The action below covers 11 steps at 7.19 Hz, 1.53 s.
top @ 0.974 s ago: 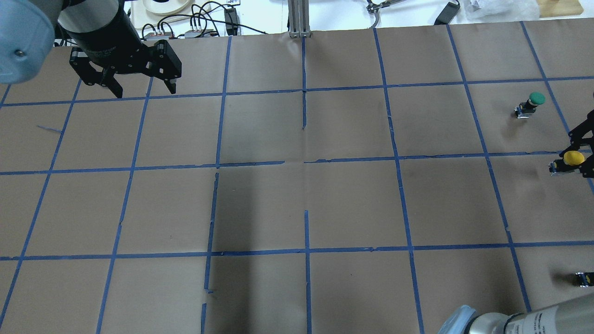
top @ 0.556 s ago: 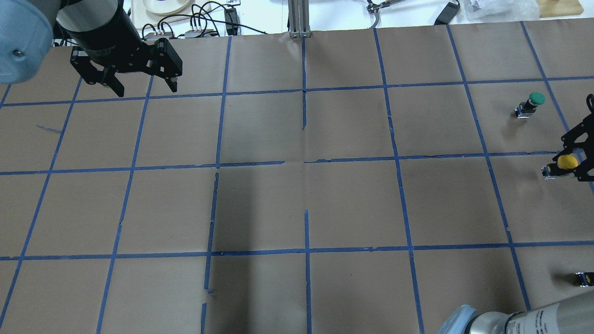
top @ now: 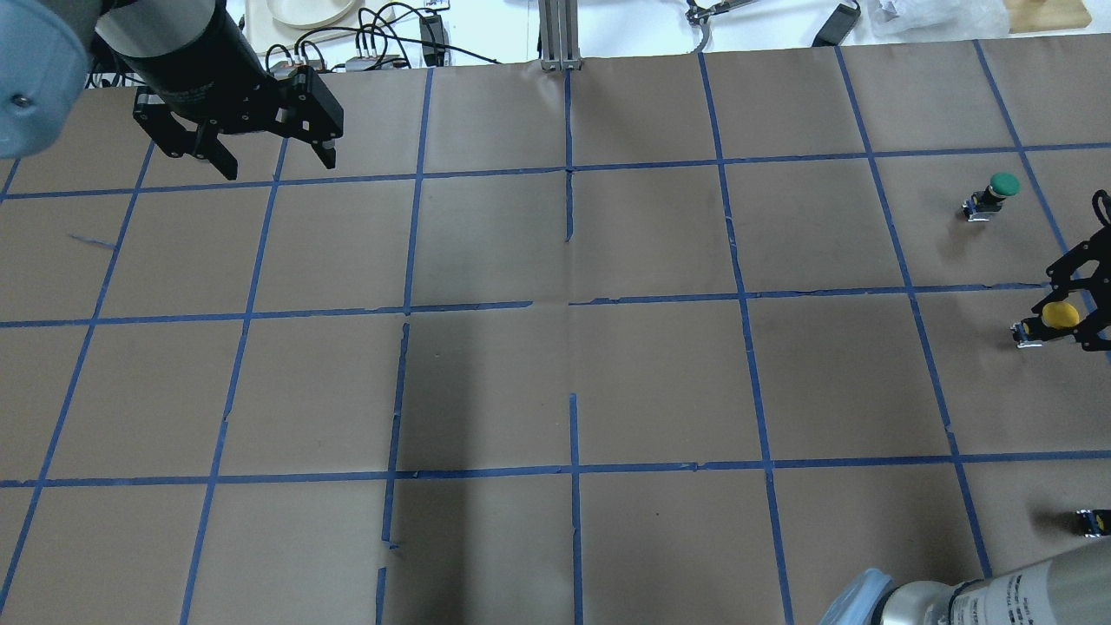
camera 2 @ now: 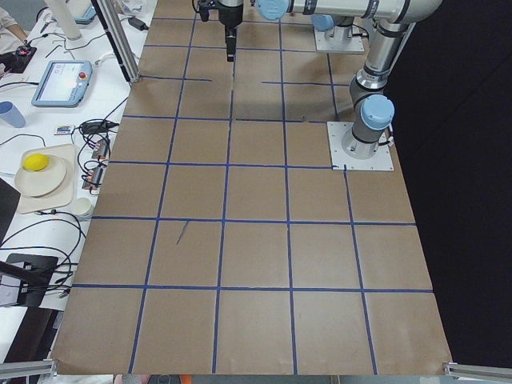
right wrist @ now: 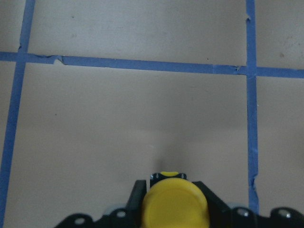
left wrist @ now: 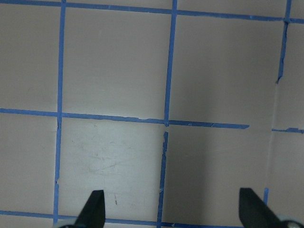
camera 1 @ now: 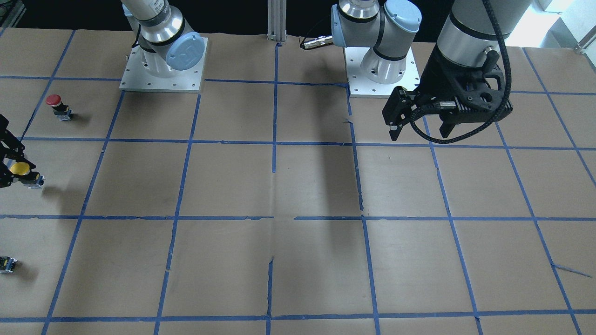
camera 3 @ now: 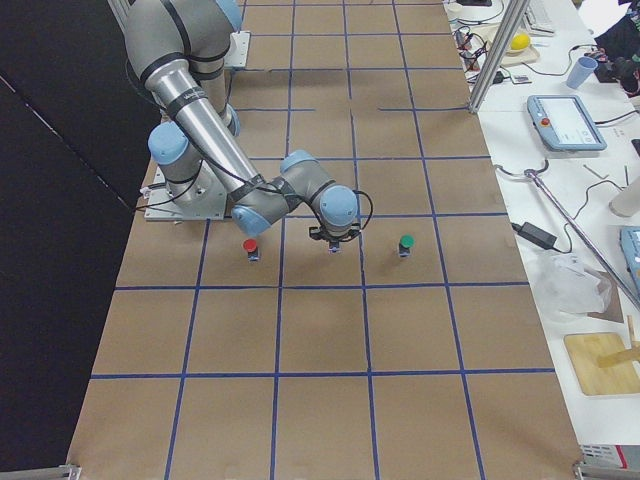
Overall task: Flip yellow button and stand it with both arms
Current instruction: 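Lower the yellow button upright onto the table with the right gripper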
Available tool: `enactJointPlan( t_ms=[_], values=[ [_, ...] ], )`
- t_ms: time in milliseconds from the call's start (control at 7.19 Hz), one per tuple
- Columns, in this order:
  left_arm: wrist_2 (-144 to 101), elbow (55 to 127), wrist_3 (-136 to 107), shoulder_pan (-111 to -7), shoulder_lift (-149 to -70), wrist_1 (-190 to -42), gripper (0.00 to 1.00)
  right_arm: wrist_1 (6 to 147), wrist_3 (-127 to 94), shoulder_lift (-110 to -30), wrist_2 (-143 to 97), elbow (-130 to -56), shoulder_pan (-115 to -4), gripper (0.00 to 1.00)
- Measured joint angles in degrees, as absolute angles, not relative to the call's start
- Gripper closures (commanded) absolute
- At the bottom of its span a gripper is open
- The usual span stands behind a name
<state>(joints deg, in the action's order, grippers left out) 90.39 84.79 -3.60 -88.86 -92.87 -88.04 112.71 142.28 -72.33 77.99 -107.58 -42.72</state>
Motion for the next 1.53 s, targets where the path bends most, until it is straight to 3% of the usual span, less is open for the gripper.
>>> enactJointPlan(
  t_ms=[417,556,834,974,1252,1530],
  values=[
    [90.38,84.81,-3.54,-88.86,-92.37,-88.06,0.00,112.35,142.22,-71.92,78.04,-107.51,-42.71,0.47],
    [90.34,84.81,-3.53,-88.86,-92.23,-88.07,0.00,112.20,142.21,-71.90,78.07,-107.51,-42.72,0.44],
    [90.41,84.81,-3.52,-88.86,-92.19,-88.11,0.00,112.06,142.21,-71.90,78.12,-107.57,-42.71,0.29],
    [90.41,84.81,-3.52,-88.86,-92.19,-88.09,0.00,111.98,142.18,-71.90,78.13,-107.57,-42.71,0.28],
    [90.40,84.81,-3.51,-88.86,-92.20,-88.07,0.00,111.49,141.95,-72.11,78.18,-107.36,-42.71,0.10],
    [90.27,84.81,-3.51,-88.86,-92.20,-88.07,0.00,108.72,141.38,-73.59,78.18,-106.37,-42.72,0.09]
  ],
)
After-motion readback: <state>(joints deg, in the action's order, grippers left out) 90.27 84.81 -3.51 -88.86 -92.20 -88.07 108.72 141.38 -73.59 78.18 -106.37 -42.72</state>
